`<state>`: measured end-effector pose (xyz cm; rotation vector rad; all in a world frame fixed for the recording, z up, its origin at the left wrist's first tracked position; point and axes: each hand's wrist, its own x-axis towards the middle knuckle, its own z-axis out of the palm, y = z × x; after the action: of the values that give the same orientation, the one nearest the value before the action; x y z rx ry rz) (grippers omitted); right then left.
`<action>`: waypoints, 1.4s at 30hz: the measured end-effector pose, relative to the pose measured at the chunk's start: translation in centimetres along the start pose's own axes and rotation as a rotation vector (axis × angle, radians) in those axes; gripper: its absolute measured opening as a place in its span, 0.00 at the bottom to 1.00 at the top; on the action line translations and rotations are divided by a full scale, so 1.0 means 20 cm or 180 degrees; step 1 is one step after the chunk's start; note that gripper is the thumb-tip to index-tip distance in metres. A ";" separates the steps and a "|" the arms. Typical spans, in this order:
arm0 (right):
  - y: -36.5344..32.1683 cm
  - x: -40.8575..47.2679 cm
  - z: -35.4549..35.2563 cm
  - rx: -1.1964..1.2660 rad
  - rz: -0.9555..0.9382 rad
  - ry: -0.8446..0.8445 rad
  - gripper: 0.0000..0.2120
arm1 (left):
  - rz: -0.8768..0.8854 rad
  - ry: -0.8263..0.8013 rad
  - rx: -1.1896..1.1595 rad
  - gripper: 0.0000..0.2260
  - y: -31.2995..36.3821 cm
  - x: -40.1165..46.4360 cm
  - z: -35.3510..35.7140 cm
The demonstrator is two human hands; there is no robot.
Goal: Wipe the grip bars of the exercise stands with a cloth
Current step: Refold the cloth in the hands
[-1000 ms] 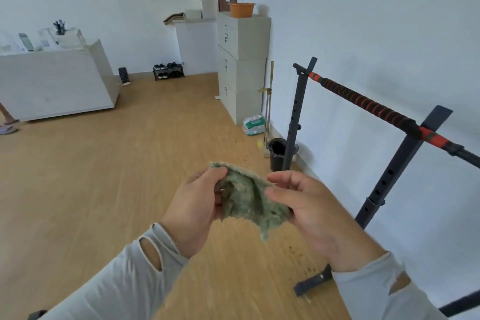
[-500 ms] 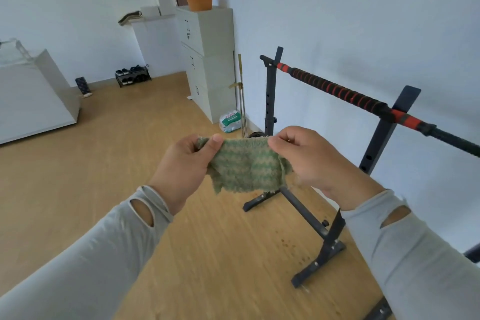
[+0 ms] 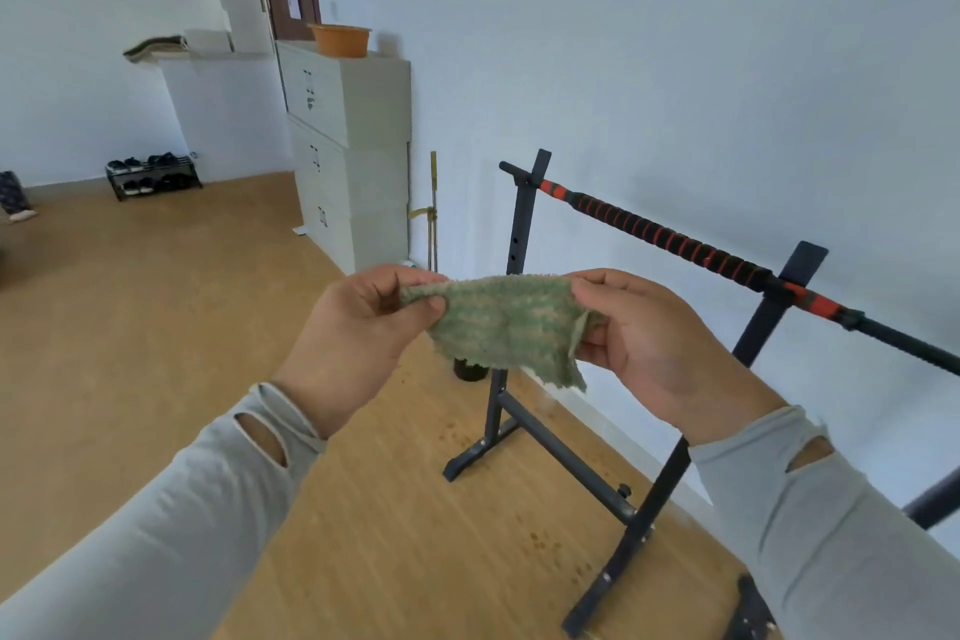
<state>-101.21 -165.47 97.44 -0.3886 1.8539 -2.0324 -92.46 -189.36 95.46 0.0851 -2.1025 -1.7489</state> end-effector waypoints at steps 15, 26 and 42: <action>0.01 0.16 0.28 -0.1164 -0.0247 0.0946 0.06 | -0.0563 -0.0148 -0.0771 0.09 -0.19 0.23 -0.27; 0.12 0.33 0.21 -0.0273 0.0092 0.1036 0.10 | -0.0286 0.0517 0.0015 0.10 -0.27 0.43 -0.11; 0.09 0.72 -0.24 0.0719 -0.0389 0.1055 0.15 | -0.0412 -0.0911 -0.1334 0.12 -0.31 1.00 0.29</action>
<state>-116.01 -167.63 94.68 -0.1095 1.7847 -2.4838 -114.18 -191.20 93.99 -0.1601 -1.8950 -2.3626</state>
